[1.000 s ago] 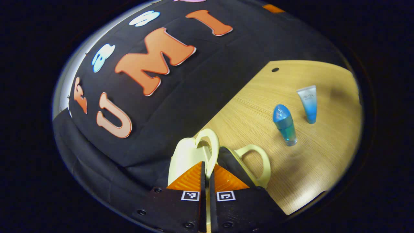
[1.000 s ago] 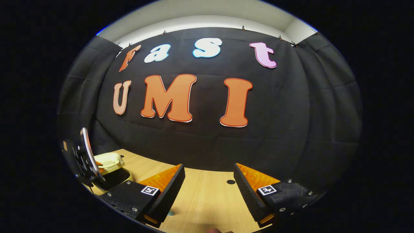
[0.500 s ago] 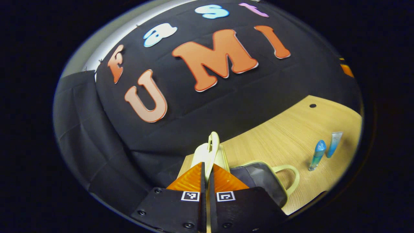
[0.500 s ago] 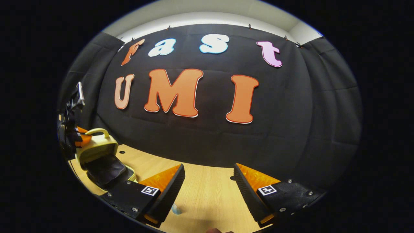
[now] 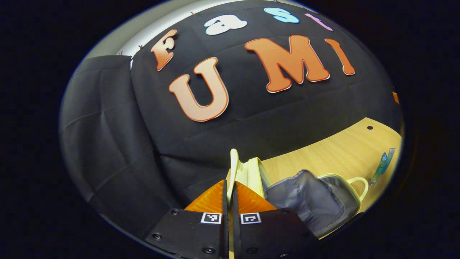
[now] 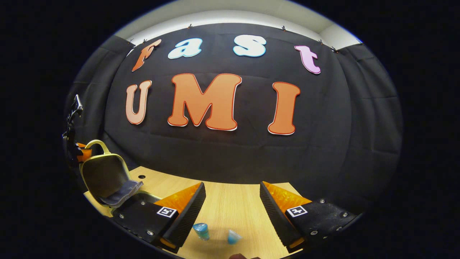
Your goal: First open the suitcase, pack the skin care products into it, and then close the suitcase.
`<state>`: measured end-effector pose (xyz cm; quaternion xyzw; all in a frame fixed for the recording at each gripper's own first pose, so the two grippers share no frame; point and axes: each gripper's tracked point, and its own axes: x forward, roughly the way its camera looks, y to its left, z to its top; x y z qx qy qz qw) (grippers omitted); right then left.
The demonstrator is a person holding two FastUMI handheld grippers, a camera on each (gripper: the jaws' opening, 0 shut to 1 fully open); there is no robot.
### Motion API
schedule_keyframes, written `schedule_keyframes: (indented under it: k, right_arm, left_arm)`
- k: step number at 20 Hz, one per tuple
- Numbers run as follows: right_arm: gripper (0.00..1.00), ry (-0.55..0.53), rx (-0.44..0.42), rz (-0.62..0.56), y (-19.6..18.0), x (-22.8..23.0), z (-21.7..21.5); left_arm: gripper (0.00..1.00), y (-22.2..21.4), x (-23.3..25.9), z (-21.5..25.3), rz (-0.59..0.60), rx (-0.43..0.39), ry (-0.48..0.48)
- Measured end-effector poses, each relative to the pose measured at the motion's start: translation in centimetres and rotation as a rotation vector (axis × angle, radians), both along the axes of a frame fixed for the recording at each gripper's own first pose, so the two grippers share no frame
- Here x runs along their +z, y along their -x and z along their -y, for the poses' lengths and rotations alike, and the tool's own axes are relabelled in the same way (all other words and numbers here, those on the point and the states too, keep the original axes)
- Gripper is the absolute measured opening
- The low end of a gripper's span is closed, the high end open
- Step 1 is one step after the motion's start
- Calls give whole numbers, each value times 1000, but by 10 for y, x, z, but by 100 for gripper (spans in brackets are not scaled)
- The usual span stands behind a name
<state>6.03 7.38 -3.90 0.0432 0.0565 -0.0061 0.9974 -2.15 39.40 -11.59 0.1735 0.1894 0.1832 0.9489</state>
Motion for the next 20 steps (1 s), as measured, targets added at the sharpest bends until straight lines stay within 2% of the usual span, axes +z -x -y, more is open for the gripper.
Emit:
schedule_keyframes:
  k: [4, 10, 14, 17, 19, 20]
  right_arm:
    - [95, 35, -30, 13, 0, 10, -31]
    - [95, 107, -64, 42, 8, 25, -68]
    - [95, 117, -83, 14, 14, 20, -72]
    - [95, 99, -106, -14, 16, 15, -67]
    - [96, 99, -122, -23, 19, 13, -62]
    - [95, 105, -125, -28, 20, 12, -60]
  left_arm:
    - [5, 8, -28, -63, -20, 43, 30]
    - [5, 22, -108, -148, -129, 110, 112]
    - [5, 31, -173, -176, -202, 153, 190]
    - [6, 39, -224, -182, -283, 174, 198]
    - [6, 42, -234, -185, -285, 200, 220]
    - [6, 43, -231, -190, -268, 228, 202]
